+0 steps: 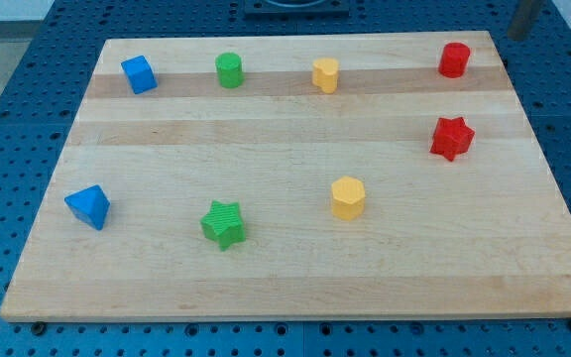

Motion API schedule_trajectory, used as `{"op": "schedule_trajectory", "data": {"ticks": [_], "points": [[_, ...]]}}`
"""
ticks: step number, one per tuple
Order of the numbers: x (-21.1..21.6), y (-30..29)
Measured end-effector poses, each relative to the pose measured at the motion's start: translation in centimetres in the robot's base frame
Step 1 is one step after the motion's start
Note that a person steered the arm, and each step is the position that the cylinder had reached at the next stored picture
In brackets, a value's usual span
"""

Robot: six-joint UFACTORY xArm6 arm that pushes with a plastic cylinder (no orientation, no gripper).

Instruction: Move your arm to the top center

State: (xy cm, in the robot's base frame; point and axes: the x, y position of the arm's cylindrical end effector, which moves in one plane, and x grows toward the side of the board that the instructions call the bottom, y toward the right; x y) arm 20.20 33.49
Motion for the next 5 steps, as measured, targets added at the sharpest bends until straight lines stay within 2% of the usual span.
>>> {"op": "schedule_trajectory", "data": {"ticks": [2,4,5], "points": [[0.2,0.1],[4.7,-0.3],[4.1,-0.5]]}}
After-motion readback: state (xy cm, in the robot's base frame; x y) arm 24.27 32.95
